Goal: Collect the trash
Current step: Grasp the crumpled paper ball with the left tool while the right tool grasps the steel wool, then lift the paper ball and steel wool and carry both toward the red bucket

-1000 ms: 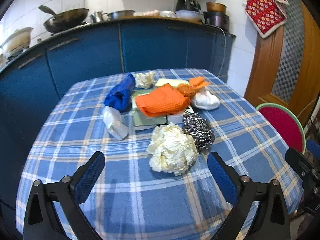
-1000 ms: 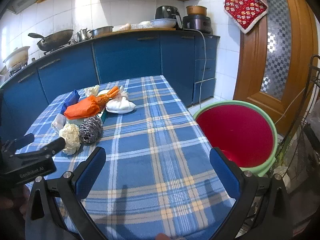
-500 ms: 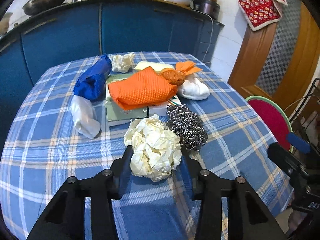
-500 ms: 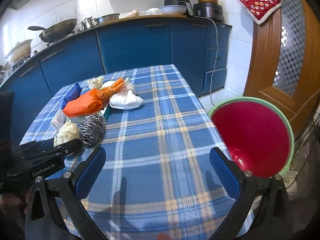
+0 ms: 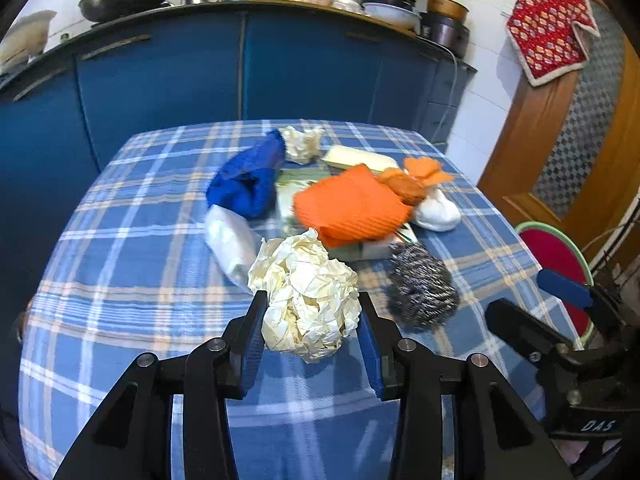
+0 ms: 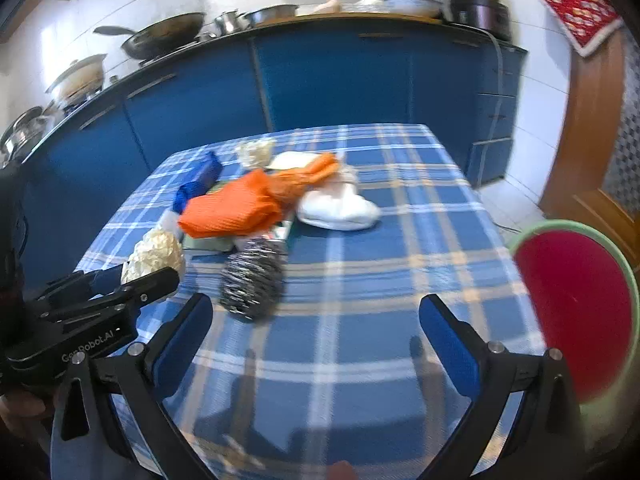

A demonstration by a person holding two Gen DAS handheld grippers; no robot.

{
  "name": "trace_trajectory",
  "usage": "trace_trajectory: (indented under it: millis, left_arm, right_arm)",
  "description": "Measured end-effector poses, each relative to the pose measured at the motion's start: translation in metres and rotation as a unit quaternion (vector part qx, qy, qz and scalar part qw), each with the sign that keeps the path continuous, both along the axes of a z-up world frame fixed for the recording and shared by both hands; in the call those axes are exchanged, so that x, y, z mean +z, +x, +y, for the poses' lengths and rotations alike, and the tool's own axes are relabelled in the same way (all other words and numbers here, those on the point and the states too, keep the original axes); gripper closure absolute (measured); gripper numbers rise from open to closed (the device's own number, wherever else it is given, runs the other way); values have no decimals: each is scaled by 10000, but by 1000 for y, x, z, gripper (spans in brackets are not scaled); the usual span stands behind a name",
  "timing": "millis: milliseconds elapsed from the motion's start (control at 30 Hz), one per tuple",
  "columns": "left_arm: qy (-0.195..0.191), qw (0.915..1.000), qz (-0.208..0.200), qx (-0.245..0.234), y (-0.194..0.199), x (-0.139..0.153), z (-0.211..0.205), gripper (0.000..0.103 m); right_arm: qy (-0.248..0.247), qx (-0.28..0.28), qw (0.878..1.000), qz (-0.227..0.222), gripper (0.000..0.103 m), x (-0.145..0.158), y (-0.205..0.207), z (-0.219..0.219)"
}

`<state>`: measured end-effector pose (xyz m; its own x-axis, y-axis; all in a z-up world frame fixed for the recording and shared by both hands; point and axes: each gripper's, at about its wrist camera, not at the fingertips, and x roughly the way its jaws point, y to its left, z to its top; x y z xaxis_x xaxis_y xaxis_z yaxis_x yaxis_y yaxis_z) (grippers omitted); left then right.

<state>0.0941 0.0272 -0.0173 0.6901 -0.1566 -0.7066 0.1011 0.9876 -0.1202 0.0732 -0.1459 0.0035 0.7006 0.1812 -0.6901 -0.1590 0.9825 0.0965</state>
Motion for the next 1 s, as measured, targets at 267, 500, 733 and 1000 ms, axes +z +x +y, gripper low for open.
trace_trajectory:
  millis: [267,500,733,1000]
  left_arm:
    - [32,9998,20,201,5,-1,11,59]
    - [149,9991,57,381,9,-1,7,59]
    - [98,9992,51,395,12,0,8,59]
    - [40,10000,-61,30,16,1,7,59]
  right_arm:
    - [37,461,9988,185,14,-10,21,30]
    - [350,727,9956,472,39,-20,35,32]
    - [650,858,9894,972,57,-34,47,29]
    - [620,645,9922,870,69,-35,46,34]
